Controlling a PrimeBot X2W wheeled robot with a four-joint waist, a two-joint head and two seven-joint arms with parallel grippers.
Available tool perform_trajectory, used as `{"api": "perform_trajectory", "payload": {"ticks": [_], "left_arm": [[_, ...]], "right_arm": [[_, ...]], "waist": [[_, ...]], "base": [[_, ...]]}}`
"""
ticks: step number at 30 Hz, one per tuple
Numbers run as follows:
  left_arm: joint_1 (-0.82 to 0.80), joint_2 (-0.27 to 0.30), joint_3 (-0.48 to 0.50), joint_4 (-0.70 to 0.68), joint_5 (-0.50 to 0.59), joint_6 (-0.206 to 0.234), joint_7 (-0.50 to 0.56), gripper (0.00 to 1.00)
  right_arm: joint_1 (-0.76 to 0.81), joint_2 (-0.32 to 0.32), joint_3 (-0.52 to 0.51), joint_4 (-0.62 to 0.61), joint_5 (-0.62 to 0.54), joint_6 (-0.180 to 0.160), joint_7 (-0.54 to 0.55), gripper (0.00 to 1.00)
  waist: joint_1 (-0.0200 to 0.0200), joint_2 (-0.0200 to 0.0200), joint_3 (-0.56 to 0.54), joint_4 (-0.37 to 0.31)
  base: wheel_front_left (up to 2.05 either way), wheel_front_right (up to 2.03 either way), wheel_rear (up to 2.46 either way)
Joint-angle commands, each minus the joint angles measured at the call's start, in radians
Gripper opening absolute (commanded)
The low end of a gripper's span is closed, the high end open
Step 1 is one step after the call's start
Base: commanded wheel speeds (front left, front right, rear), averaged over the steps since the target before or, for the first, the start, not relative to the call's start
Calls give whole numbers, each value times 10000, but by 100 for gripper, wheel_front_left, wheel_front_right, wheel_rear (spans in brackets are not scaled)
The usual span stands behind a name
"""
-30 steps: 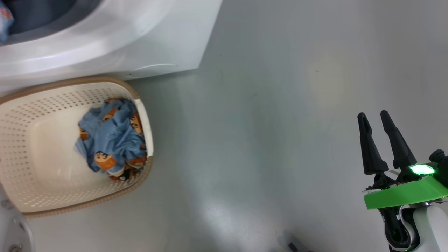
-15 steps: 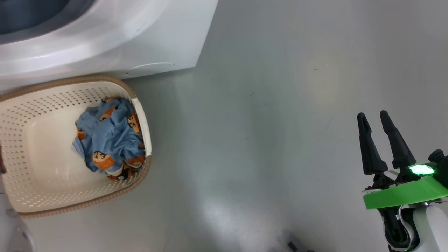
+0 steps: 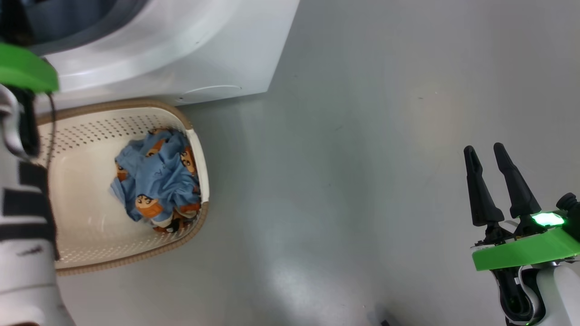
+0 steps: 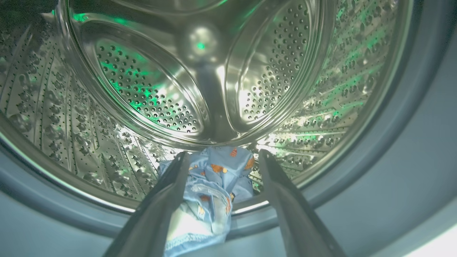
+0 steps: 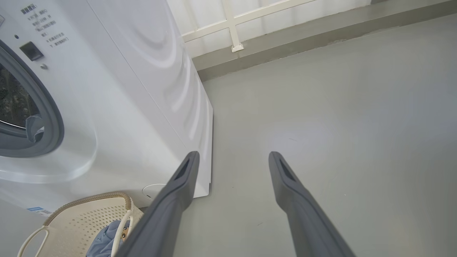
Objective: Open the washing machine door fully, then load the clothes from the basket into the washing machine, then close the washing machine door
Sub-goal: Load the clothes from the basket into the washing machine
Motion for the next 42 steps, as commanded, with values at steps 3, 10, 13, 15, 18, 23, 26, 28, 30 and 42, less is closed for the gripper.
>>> {"api": "perform_trajectory", "payload": {"ticks": [3, 10, 13, 15, 18, 23, 26, 28, 30, 42], "left_arm": [[766, 151, 121, -534, -88, -46, -53, 100], [2136, -317, 164, -1208, -120, -177, -53, 100], [2758, -507, 137, -1551, -94, -191, -53, 100], [3155, -612, 110, -1743, -84, -196, -53, 100], [3699, -728, 35, -1963, -64, -219, -53, 100], [4548, -866, -154, -2321, -87, -239, -53, 100], [5066, -914, -214, -2515, -181, -226, -53, 100], [5426, -936, -199, -2669, -292, -191, -53, 100], [5830, -950, -233, -2837, -368, -185, -53, 100], [8129, -967, -493, -3884, -819, -11, -53, 100]], "right_arm": [[239, -301, 144, -262, -71, 29, -48, 100], [391, -468, -9, -282, -116, 29, -48, 100], [497, -543, -76, -274, -136, 29, -48, 100], [579, -591, -116, -276, -145, 29, -48, 100], [710, -662, -152, -274, -160, 29, -48, 100], [934, -769, -165, -211, -194, 29, -48, 100], [1094, -820, -160, -160, -218, 29, -48, 100], [1219, -851, -145, -123, -234, 29, -48, 100], [1363, -861, -140, -97, -252, 29, -48, 100], [2349, -903, -191, 33, -314, 29, -48, 100]], "waist": [[0, 0, -171, 236], [0, 0, -467, 639], [0, 0, -645, 813], [0, 0, -763, 920], [0, 0, -941, 1066], [0, 0, -1337, 1252], [0, 0, -1649, 1347], [0, 0, -1895, 1403], [0, 0, -2159, 1444], [0, 0, -3508, 1714]], "base": [[0, 0, 0], [0, 0, 0], [0, 0, 0], [0, 0, 0], [0, 0, 0], [0, 0, 0], [0, 0, 0], [0, 0, 0], [0, 0, 0], [0, 0, 0]]}}
